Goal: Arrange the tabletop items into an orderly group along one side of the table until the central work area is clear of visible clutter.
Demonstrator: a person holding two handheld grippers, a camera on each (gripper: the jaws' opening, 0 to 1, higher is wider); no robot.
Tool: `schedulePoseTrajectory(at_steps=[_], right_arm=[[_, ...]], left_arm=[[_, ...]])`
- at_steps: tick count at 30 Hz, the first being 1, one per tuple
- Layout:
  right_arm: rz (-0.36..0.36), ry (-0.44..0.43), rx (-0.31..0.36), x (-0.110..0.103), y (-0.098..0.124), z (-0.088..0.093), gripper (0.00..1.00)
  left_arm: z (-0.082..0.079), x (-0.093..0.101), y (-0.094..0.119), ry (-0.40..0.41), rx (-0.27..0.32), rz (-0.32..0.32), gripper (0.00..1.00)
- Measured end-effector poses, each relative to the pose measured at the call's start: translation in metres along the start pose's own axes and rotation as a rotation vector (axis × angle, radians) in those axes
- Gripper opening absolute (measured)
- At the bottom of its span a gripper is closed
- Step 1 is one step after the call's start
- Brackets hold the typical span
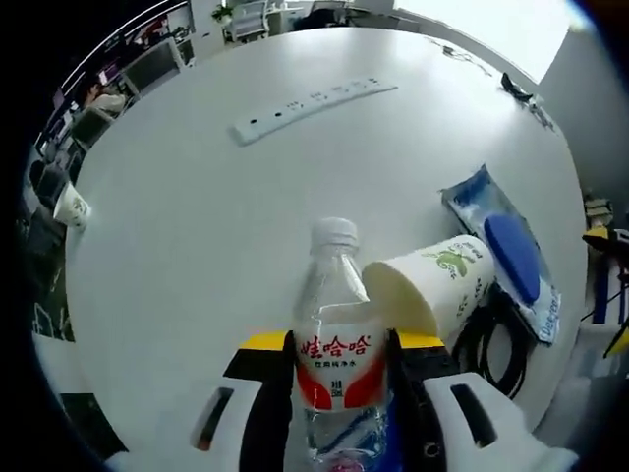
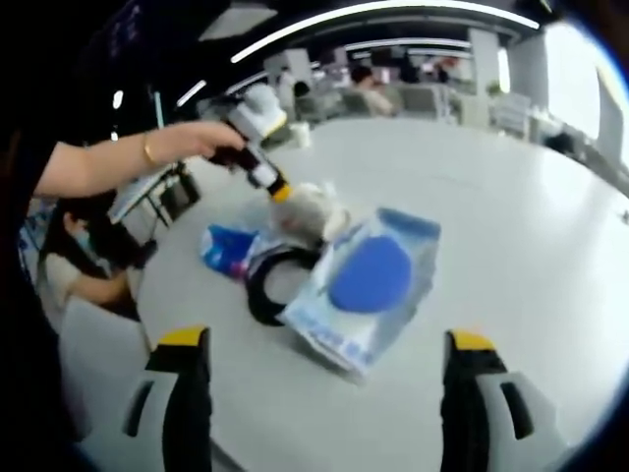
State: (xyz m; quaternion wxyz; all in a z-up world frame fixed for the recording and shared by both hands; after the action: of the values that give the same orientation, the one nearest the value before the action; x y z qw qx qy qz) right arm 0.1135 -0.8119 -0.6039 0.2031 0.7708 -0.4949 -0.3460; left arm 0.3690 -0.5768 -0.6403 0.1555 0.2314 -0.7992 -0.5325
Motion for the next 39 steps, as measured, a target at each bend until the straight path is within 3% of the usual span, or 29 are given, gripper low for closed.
schedulePoseTrajectory(at_steps=[6,7,18,25,30,39], right_arm=[[0.000,-0.010,0.002,0.001,0.001,0.002,0.96],[0.001,-0.009,0.001,0.001,0.001,0.002,0.96],[0.007,-0.009,0.014,0.001,0.004,0.001,0.96],[0.011,-0.006,0.018,-0.001,0.007,0.001,0.96],[0.010,-0.002,0.026,-0.004,0.009,-0.001,0.96],[0.005,0.013,0.023,-0.009,0.012,0.000,0.96]], left_arm=[[0.000,0.001,-0.001,0.046,-0.024,-0.005,0.36],[-0.001,0.001,-0.002,0.077,-0.017,-0.014,0.36],[0.005,0.000,0.003,0.102,0.040,-0.019,0.34],[0.004,-0.001,0.020,0.111,0.140,-0.052,0.34],[0.005,-0.003,0.033,0.032,0.213,-0.103,0.33],[0.024,-0.001,0.051,0.094,0.316,-0.135,0.33]])
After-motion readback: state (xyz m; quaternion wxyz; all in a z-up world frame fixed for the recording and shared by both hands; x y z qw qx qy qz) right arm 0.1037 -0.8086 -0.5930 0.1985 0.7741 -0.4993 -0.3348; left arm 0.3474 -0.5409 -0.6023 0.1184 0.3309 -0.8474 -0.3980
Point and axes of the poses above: the point that each gripper's makers call its tool centre point, and the gripper's own axes: y roughly backward along the fingers, x roughly to its right, z roughly out of its underside, the point moved 9 cm from there along y, roughly backward along the fingers, and after that the axes turned 11 degrees about -y, right-handed, at the moved point
